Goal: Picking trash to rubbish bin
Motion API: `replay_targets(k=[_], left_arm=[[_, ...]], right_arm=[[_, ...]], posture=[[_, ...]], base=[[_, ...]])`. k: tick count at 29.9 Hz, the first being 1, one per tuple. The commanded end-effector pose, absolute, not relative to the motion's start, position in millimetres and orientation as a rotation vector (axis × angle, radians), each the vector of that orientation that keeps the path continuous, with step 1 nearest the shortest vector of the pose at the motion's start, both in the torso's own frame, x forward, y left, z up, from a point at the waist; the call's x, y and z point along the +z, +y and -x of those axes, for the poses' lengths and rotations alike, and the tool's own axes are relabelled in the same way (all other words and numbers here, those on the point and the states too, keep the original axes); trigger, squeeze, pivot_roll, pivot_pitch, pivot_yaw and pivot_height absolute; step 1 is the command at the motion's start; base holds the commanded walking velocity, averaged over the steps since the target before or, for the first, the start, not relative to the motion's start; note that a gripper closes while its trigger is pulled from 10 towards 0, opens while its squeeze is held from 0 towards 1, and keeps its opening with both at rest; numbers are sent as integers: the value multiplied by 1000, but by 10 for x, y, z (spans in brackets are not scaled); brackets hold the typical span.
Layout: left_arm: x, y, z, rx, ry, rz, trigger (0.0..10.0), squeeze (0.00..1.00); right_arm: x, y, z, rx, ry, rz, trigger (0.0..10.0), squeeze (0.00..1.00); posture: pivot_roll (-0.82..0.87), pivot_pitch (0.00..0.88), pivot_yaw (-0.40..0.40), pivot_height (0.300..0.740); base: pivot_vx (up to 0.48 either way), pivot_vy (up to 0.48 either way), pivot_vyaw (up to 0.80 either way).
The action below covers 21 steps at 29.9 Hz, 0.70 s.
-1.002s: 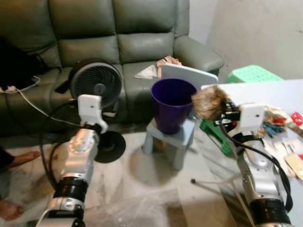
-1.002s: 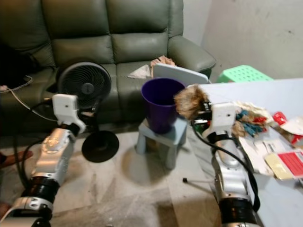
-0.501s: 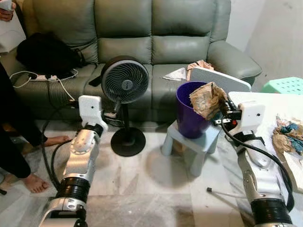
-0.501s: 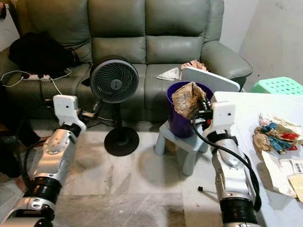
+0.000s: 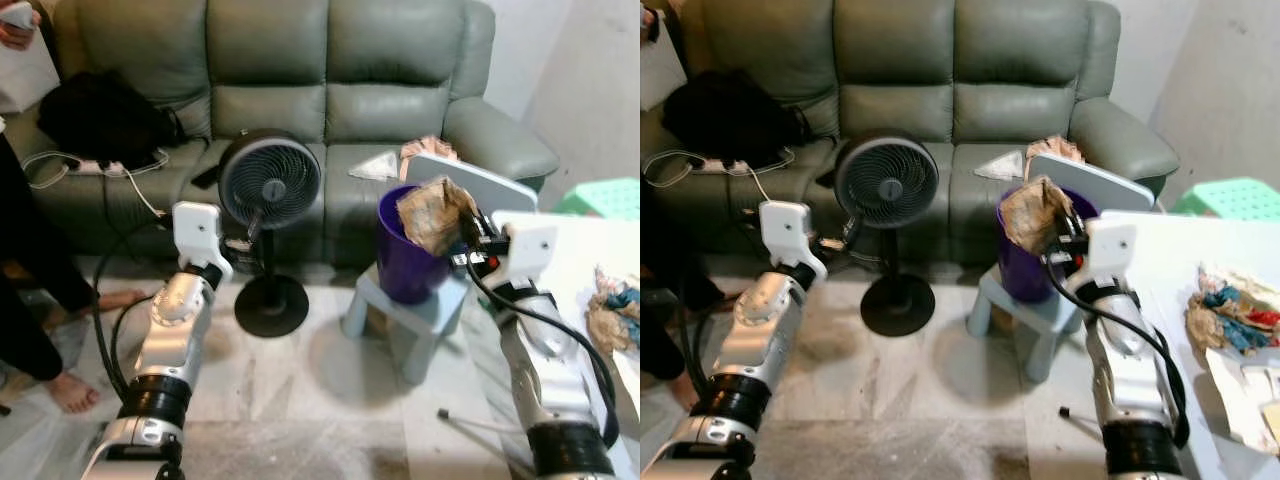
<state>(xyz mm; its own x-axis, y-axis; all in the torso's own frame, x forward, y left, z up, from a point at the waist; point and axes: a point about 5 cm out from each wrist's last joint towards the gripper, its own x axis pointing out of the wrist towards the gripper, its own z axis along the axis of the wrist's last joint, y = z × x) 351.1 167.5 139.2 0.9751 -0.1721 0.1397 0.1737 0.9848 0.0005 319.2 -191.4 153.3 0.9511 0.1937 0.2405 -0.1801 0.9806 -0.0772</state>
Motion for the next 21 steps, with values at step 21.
replay_targets(k=[21], left_arm=[[1451, 1511, -3555, -240, -148, 62, 10000, 0]], right_arm=[[1563, -1964, -3198, 193, -255, 54, 10000, 0]], posture=[[24, 0, -11, 715]], base=[[226, 50, 0]])
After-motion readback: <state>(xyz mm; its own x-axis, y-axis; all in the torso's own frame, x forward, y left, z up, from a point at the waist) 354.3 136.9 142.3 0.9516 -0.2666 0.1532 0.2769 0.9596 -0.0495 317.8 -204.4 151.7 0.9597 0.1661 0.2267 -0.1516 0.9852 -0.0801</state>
